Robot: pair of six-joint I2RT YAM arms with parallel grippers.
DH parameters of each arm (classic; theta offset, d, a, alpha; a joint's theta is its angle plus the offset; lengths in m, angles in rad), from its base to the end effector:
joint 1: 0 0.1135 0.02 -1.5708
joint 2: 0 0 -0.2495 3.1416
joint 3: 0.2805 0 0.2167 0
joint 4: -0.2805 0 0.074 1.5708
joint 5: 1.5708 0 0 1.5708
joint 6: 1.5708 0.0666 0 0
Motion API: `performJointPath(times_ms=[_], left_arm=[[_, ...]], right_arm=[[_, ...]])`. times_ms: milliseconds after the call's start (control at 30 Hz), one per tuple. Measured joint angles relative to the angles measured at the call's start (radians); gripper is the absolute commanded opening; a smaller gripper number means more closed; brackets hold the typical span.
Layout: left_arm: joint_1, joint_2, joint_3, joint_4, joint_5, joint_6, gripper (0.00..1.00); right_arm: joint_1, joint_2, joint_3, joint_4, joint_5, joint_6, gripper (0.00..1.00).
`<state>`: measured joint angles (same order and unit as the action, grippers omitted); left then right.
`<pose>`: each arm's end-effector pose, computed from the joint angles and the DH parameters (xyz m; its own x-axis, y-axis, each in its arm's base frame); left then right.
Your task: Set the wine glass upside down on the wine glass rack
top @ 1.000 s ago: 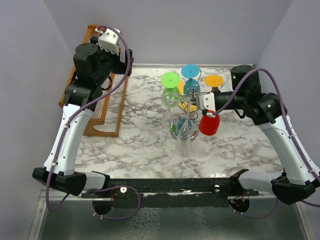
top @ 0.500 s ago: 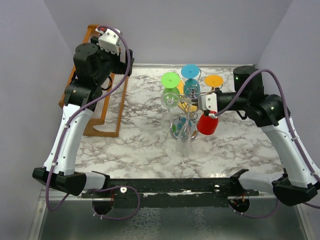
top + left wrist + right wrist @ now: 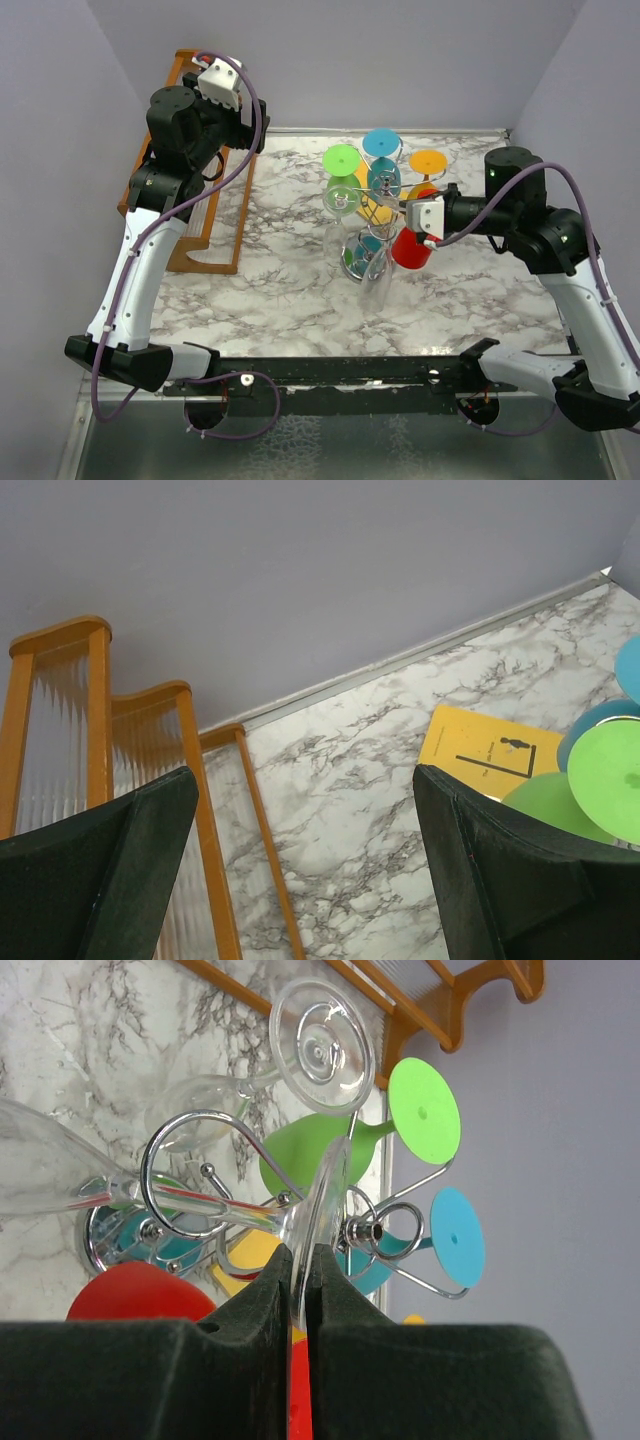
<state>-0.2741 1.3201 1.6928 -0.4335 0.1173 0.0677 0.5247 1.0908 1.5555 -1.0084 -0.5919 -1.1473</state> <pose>0.2579 -0.0806 0.4784 -0.0326 0.0789 -0.9963 0.3844 0.9212 0.0604 0.1326 0.1197 0.4149 0.5718 -0.5432 -0.6148 -0.7488 -0.0394 -0.6616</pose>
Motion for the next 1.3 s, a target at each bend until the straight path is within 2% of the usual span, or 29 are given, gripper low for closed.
performJointPath(times_ms=[333, 867, 1300], left_arm=[[0.0, -0.006, -0.002, 0.006, 0.013, 0.003, 0.92], [0.0, -0.01, -0.018, 0.013, 0.023, 0.015, 0.92], [0.0, -0.013, -0.029, 0.013, 0.025, 0.022, 0.92]], right_arm=[[0.0, -0.02, -0.037, 0.001, 0.023, 0.003, 0.03], [0.0, -0.026, -0.079, -0.001, 0.016, 0.017, 0.15], [0.005, -0.046, -0.108, 0.0, 0.005, 0.024, 0.17]])
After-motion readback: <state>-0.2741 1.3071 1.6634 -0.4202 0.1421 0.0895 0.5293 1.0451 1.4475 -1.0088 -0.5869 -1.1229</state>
